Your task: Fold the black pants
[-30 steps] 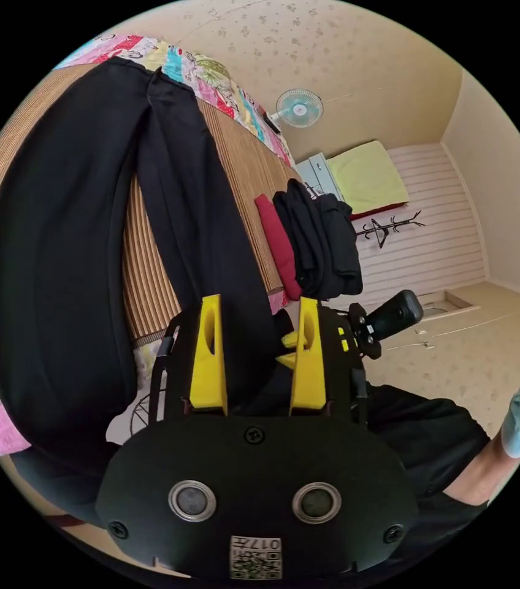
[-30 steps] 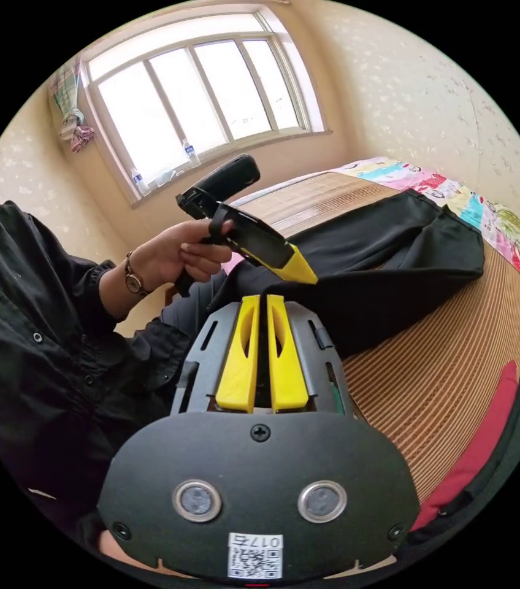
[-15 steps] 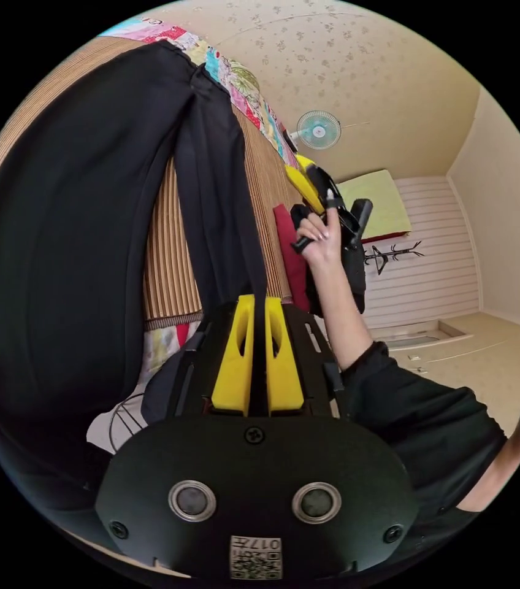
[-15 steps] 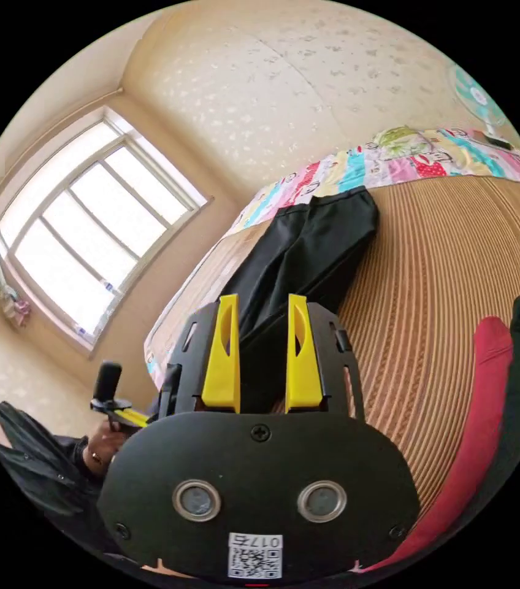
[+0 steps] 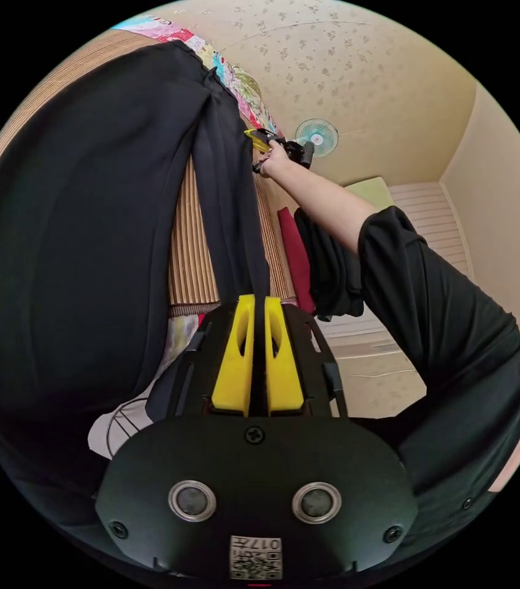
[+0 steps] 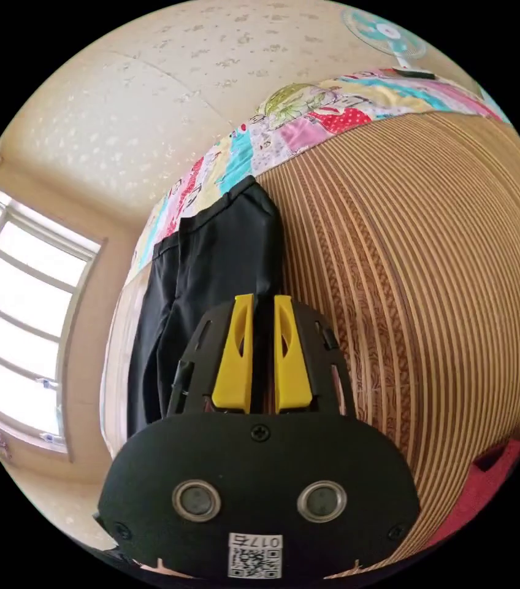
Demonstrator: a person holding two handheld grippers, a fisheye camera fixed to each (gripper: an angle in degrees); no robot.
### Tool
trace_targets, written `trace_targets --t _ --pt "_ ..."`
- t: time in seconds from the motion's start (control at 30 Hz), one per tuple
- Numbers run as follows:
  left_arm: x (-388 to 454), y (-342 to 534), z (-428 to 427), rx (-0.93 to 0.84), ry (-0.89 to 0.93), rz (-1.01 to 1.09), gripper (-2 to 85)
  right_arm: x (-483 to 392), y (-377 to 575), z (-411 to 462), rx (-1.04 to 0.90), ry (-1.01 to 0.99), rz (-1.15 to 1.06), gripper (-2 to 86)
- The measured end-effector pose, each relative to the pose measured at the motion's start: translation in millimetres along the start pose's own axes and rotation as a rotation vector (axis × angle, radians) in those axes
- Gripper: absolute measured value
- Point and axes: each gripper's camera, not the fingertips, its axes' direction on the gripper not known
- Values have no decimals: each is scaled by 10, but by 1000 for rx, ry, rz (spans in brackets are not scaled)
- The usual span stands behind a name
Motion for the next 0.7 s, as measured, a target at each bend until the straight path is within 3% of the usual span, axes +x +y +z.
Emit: trace_targets --t 0.2,0.3,0.4,0.53,0.7 --pt "75 323 -586 117 41 -3 7 -1984 -32 92 98 333 -386 28" --pt "167 617 -1051 200 -1 -25 9 -2918 230 94 243 302 -495 26" --pt "187 883 -1460 261 -115 -71 14 -3571 406 410 193 190 -593 26" --pt "-113 1165 -1791 297 -315 -230 45 -3693 485 701 67 -27 -531 27" --pt "-423 1394 -2131 413 -340 -273 77 -3145 1071 414 6 -129 -541 47"
